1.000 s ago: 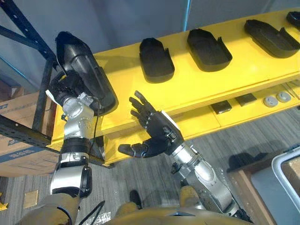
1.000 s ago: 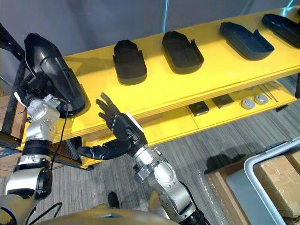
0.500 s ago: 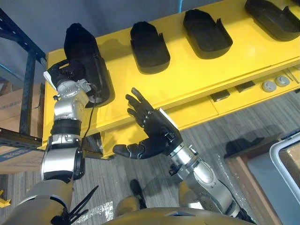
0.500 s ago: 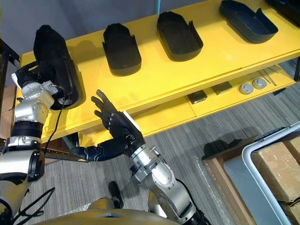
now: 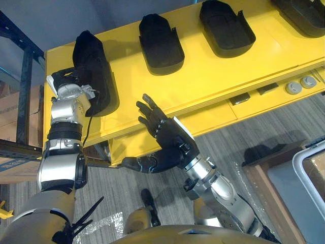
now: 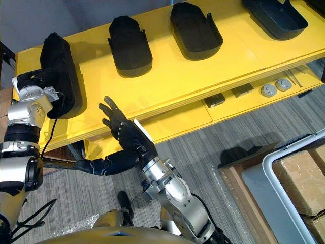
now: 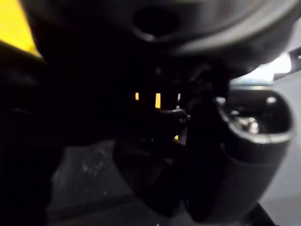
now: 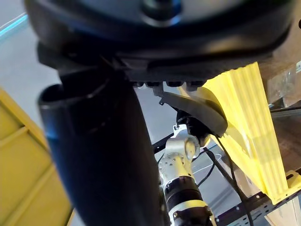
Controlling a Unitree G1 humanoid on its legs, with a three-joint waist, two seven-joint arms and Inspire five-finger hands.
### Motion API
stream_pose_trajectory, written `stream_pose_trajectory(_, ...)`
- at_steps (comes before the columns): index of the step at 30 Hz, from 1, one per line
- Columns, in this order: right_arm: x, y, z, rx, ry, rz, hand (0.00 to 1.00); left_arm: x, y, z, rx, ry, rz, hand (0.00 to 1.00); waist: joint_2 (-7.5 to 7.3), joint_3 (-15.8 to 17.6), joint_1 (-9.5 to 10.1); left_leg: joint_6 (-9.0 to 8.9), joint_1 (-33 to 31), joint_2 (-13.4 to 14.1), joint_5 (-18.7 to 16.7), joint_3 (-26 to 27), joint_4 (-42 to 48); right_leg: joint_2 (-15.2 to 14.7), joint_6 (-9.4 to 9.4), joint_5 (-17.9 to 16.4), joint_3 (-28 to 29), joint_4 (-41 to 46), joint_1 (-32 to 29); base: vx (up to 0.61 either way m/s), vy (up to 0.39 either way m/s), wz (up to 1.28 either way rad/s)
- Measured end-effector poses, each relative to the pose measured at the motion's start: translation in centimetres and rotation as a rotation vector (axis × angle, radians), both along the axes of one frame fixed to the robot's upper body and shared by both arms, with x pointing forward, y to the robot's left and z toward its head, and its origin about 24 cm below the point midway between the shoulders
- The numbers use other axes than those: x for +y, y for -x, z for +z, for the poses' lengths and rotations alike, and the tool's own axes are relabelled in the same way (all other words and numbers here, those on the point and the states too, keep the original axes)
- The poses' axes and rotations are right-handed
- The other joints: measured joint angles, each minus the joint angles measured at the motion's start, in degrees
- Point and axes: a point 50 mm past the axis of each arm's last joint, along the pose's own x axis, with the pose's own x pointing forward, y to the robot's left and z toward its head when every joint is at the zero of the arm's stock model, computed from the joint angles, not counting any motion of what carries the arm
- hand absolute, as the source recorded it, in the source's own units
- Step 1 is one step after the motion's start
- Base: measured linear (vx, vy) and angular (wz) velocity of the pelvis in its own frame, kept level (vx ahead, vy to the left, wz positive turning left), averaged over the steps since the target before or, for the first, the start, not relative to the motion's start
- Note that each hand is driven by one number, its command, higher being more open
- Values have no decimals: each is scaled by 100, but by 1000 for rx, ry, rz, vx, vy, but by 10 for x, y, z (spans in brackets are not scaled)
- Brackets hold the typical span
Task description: Walk over and take three plastic housings, then place them on the shelf
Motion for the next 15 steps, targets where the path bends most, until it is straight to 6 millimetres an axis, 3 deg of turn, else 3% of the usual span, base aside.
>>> stream_pose_trajectory(2, 0, 0, 0, 3, 0, -7, 100, 2, 1, 0, 3, 13, 14, 0, 20, 38, 0, -2, -7, 6, -2, 2, 19, 2, 1, 0, -2, 6, 0, 0, 0, 0)
stream_pose_trajectory(3, 0, 0, 0, 3, 1, -8, 100, 3, 1, 0, 6, 15, 19, 100, 30, 46, 2, -3, -8, 8, -2, 2, 22, 3, 1, 0, -3, 8, 0, 0, 0, 0)
stream_pose_trajectory(15, 2, 2, -2, 17, 6, -8, 100, 17, 9, -6, 5, 65, 183, 100, 54, 68, -2, -8, -3, 33, -1, -18, 53, 11, -10, -8, -56, 67, 5, 0, 0, 1)
